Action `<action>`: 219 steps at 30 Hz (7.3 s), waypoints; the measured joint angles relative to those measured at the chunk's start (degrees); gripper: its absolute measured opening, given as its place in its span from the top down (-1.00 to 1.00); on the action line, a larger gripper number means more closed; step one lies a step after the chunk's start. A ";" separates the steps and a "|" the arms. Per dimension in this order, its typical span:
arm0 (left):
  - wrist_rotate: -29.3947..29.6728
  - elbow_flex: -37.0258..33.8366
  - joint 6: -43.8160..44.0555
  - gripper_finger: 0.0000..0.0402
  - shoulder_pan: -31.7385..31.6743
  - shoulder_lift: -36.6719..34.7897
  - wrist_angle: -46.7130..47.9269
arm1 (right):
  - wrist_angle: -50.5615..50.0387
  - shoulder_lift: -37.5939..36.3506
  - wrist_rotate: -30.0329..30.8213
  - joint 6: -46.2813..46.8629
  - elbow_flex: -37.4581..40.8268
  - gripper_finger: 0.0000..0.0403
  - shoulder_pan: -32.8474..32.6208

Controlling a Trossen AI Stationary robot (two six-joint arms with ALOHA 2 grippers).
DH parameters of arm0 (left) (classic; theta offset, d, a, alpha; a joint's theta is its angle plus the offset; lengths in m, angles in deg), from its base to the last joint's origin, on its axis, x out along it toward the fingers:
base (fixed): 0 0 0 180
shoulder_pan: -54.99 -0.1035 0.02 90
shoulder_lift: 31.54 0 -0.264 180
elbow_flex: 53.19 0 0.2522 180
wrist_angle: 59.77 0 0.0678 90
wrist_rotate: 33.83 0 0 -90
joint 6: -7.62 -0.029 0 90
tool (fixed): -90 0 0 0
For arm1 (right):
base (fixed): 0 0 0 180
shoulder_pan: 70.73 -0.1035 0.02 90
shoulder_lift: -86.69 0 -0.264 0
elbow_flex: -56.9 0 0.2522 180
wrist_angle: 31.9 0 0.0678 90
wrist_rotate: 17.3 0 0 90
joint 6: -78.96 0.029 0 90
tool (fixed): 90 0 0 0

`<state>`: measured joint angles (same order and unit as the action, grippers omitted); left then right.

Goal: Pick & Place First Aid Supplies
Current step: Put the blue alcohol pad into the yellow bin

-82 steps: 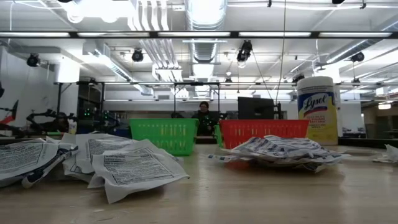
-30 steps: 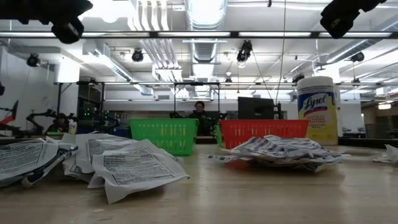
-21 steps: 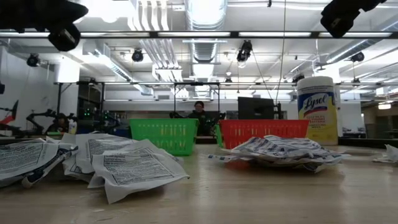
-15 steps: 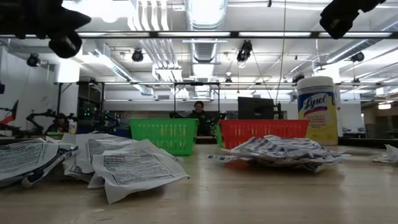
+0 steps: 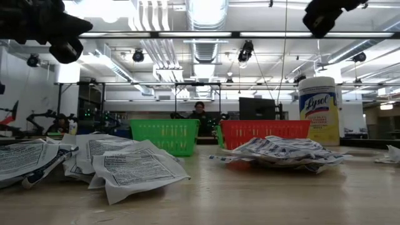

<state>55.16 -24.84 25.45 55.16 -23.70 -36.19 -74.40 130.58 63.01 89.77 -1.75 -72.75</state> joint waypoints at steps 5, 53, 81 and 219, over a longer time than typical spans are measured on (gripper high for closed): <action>0.00 0.00 5.14 1.00 0.00 0.00 -0.25 | 2.91 2.13 0.01 -0.47 0.00 0.86 -0.39; -10.45 38.25 28.65 1.00 6.41 51.13 30.00 | 1.94 -9.30 6.91 2.70 0.00 0.86 -0.33; -17.91 37.66 35.06 1.00 7.61 63.72 29.62 | 1.95 -9.30 7.04 2.71 0.00 0.86 -0.31; 7.02 51.63 56.21 0.22 17.46 86.86 36.20 | 2.02 -9.30 8.33 -0.80 0.00 0.86 -0.33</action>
<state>62.17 26.78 81.66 72.62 63.16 0.01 -72.38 121.27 71.34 88.97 -1.75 -73.08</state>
